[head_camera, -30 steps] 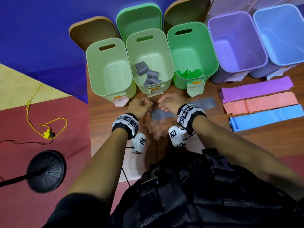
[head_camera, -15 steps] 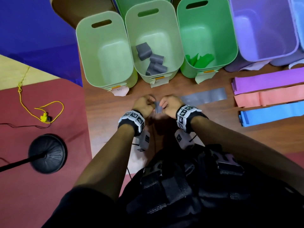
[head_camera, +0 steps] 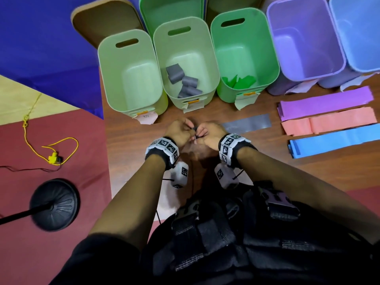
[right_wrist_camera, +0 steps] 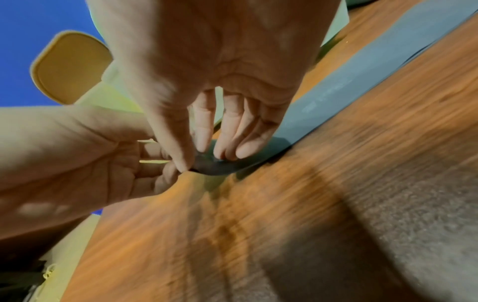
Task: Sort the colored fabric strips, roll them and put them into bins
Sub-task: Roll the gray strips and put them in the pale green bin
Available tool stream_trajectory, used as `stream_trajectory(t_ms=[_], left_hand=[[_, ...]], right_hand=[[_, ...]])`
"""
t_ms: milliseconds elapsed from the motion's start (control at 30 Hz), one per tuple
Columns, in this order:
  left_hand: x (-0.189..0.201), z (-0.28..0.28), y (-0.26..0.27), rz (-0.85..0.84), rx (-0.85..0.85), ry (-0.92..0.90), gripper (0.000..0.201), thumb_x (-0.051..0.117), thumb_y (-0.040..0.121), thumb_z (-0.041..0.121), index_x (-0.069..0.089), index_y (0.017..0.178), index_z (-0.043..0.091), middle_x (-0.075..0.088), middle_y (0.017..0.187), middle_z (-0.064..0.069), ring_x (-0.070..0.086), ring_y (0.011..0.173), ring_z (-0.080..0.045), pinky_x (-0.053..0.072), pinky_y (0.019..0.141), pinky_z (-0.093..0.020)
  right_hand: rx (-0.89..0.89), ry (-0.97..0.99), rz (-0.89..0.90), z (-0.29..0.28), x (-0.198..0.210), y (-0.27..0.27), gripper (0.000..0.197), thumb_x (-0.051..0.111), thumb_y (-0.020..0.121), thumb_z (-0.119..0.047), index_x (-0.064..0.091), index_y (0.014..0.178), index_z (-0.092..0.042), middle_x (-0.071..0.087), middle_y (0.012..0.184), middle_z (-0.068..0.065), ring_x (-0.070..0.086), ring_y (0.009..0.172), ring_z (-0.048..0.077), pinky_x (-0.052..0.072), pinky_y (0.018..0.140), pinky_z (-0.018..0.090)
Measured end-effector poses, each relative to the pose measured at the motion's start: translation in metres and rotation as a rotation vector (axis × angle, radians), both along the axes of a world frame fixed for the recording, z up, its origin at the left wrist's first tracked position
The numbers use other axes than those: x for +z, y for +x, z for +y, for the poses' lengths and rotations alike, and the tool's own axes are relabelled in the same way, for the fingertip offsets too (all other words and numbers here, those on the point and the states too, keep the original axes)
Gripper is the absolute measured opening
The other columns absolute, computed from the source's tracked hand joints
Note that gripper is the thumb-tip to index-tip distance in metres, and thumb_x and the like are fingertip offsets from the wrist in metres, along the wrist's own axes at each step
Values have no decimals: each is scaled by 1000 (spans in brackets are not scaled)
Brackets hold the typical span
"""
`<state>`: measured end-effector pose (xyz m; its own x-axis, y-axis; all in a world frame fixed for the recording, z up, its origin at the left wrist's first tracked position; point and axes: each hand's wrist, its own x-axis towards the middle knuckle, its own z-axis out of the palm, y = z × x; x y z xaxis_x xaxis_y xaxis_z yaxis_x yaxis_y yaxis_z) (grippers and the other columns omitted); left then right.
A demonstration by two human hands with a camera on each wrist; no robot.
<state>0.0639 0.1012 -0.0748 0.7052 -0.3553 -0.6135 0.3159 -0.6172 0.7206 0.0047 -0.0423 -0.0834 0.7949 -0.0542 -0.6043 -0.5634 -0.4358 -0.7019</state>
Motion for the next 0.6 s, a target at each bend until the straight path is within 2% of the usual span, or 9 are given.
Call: stream_trajectory(t_ms=[67,133,200,267,400,500,600], left_hand=[[6,1,-1,-46,16,15,15,66,87,5,63,90,19,68,78,-3,68,66,-15,57,71,-28],[16,-2,-3,-12,63,-30,16,65,88,4,64,84,20,68,79,-9,67,68,-23,57,80,-37],[29,-5,-4,-14,111,-89,17,61,90,0,63,82,14,66,74,-9,64,57,-14,55,72,-34],[45,-8,-3,-38,166,-149,20,57,92,-2,63,81,13,66,69,-6,62,52,-10,53,68,-29],[76,-15,0,-107,196,-236,22,55,93,-2,65,80,13,66,63,2,62,56,-9,52,67,-25],[98,-19,3,-219,196,-276,23,59,93,2,66,78,18,63,66,3,58,59,-7,50,64,-20],[115,-24,5,-295,210,-319,14,62,94,7,66,83,13,63,75,1,58,64,-8,49,62,-18]], right_hand=[[-11,39,-41,2,9,-3,28,85,74,-11,60,84,-18,64,84,0,58,74,12,47,70,16],[-16,53,-71,2,19,-5,27,83,76,-12,58,83,-18,63,81,-1,57,74,13,47,75,24],[-47,48,-116,0,31,-5,21,79,80,-11,59,86,-15,61,79,-1,55,74,14,46,75,26],[-82,46,-149,-4,45,-4,17,76,81,-8,61,85,-14,60,74,-1,53,70,12,44,71,25],[-154,115,-222,-20,77,3,22,68,78,3,65,73,-19,65,63,-3,60,63,14,49,69,29],[-239,162,-314,-32,102,6,23,65,83,4,66,76,-18,63,58,-2,58,54,9,47,58,21],[-315,194,-404,-40,119,9,20,68,86,1,65,78,-17,63,62,0,58,50,5,45,53,17]])
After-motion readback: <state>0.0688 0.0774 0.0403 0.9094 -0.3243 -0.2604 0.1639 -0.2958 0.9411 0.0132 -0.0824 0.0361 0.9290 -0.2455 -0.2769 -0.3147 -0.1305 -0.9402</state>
